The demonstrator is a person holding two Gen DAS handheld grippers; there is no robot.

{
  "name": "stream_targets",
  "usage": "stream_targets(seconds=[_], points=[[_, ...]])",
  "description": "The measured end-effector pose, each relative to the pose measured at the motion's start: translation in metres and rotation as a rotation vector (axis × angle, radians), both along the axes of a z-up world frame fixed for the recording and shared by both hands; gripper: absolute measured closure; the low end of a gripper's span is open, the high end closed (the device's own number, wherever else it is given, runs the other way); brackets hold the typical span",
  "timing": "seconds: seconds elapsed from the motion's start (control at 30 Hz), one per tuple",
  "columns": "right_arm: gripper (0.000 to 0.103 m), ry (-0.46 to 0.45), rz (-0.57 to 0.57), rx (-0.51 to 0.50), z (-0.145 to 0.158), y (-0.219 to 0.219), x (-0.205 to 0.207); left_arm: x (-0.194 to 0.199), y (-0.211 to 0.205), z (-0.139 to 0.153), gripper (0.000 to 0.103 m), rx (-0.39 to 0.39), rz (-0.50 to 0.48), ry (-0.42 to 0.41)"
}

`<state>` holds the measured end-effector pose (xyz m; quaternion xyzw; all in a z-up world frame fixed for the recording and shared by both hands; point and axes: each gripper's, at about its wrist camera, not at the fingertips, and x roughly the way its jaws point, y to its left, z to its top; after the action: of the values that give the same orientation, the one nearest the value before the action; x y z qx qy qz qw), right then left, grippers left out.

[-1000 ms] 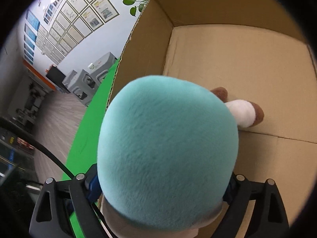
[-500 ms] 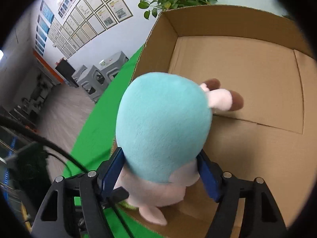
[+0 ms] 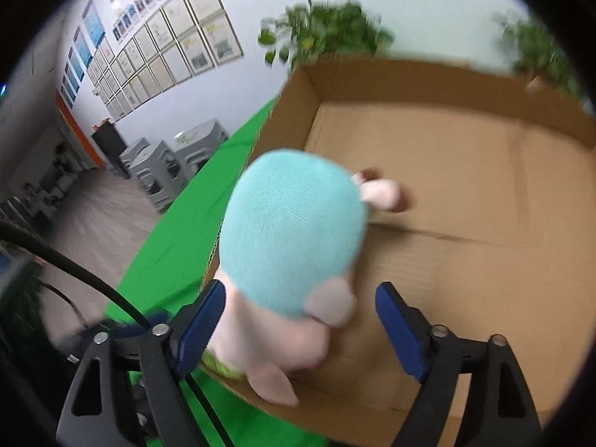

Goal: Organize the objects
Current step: 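Move the left gripper to the long brown cardboard box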

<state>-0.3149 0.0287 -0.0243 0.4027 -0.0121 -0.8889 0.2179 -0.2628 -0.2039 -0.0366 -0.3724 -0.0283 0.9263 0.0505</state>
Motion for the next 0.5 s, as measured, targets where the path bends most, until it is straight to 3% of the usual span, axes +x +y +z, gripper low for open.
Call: stream_targets(seconds=[0.07,0.17,0.37,0.5], points=[[0.003,0.057,-0.022,0.006,0.013,0.011,0.023,0.025,0.014,0.021,0.019,-0.080,0.023,0.088],[0.001,0.130,-0.053,0.015,0.027,0.035,0.061,0.068,0.039,0.043,0.001,-0.193,0.062,0.190],[0.001,0.180,-0.128,0.022,0.027,0.076,0.128,0.146,0.099,0.073,0.000,-0.332,0.103,0.288],[0.001,0.209,-0.134,0.017,0.020,0.095,0.176,0.189,0.134,0.086,0.000,-0.379,0.129,0.329]])
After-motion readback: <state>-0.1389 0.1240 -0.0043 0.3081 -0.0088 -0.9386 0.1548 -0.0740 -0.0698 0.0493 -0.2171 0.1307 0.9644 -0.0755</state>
